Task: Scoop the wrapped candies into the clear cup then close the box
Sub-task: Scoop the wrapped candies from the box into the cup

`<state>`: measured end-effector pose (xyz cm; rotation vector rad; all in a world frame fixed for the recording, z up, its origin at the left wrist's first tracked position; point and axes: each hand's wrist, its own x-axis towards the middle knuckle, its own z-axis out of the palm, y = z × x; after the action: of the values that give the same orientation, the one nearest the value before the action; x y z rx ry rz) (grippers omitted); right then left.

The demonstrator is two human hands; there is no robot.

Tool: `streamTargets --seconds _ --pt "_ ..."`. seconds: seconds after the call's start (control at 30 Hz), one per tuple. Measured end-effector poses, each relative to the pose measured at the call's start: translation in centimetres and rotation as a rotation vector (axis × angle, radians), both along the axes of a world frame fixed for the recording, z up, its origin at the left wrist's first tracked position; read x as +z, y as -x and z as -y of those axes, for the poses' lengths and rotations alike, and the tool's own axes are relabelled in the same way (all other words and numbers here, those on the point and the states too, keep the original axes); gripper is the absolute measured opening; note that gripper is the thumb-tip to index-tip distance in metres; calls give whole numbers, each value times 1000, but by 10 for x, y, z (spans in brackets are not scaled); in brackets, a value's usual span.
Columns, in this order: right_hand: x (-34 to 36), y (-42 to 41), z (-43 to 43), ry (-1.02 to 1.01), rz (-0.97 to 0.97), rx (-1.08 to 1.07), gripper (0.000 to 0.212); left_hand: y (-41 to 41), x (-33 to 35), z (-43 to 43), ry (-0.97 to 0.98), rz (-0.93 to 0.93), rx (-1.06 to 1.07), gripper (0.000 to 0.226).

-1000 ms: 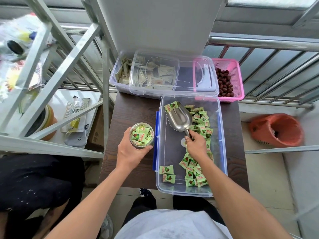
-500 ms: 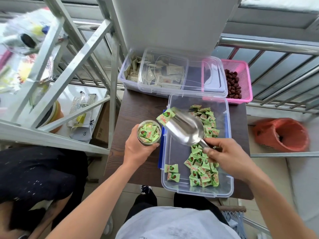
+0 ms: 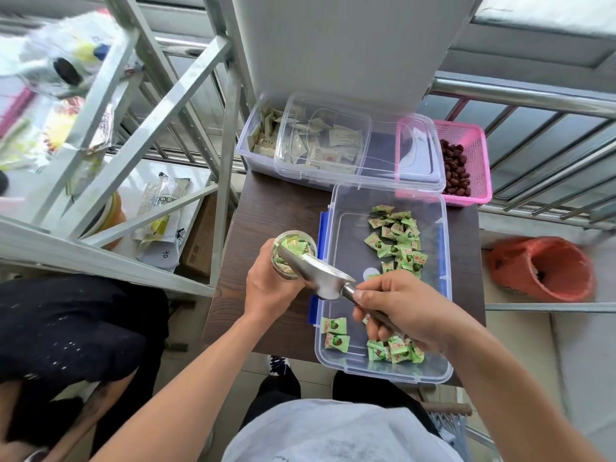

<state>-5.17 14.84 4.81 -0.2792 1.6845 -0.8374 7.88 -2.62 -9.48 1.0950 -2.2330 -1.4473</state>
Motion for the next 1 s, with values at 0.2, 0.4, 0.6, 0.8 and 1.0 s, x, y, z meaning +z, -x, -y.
streamTargets --seconds 0.2,0.4,0.6,0.8,1.0 --pt "8 0 -3 -16 38 -24 33 -1 -4 1 0 37 2 73" --pt "12 1 -6 -12 20 -3 33 -1 -2 1 -8 62 17 72" --pt "4 -2 16 21 122 -92 29 -1 -9 3 -24 75 -6 64" --pt "-6 -3 26 -7 153 -246 26 0 -9 4 -11 58 -4 72" --pt "1 -3 22 14 163 -278 29 -1 -8 3 15 68 -7 73"
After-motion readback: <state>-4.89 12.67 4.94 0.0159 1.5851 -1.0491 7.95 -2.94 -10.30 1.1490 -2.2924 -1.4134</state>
